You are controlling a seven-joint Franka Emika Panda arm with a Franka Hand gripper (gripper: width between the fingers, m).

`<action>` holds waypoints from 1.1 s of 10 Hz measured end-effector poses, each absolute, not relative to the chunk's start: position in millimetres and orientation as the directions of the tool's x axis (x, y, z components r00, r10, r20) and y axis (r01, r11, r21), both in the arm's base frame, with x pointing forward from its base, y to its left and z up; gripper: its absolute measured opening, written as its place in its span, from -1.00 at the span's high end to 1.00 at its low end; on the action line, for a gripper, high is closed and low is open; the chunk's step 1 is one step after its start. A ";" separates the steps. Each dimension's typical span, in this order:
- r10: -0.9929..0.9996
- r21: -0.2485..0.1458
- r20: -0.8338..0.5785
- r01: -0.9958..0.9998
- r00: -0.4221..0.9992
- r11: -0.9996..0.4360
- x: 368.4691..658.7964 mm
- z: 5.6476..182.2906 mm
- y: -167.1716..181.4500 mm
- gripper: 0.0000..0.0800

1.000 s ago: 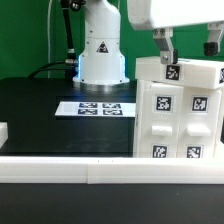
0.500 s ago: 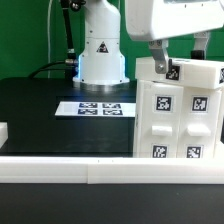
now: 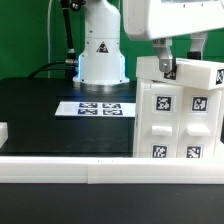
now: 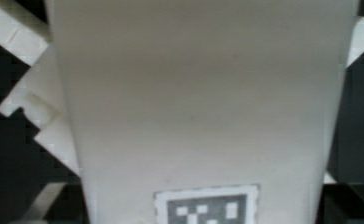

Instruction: Assemble cabinet

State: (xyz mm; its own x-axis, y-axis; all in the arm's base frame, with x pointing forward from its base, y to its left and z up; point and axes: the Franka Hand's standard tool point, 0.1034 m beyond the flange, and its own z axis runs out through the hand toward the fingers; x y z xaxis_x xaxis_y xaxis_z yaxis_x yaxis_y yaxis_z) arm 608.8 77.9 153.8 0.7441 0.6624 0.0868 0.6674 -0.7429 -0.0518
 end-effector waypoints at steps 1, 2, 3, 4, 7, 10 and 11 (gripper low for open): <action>0.641 -0.054 0.085 0.646 0.762 -0.761 608.8 153.7 77.8 -0.39; 0.641 -0.054 0.085 0.646 0.763 -0.762 608.9 153.7 77.3 -0.39; 0.615 -0.057 0.084 0.620 0.784 -0.783 608.9 153.7 77.3 -0.39; 0.551 -0.064 0.079 0.556 0.831 -0.829 609.0 153.8 77.3 -0.39; 0.346 -0.081 0.074 0.352 0.935 -0.933 610.1 153.3 75.9 -0.40; 0.030 -0.095 0.083 0.038 0.996 -0.995 614.6 153.0 74.7 -0.40; -0.060 -0.102 0.078 -0.052 0.995 -0.993 615.2 153.2 74.5 -0.40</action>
Offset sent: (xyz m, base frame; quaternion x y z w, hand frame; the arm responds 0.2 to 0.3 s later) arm 0.0000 0.0000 0.0000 0.0000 0.0000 0.1296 0.9916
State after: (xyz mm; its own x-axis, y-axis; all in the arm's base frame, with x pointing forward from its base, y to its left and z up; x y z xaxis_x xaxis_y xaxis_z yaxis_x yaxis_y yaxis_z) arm 615.2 74.5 153.2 0.9952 -0.0599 0.0778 -0.0518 -0.9935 -0.1017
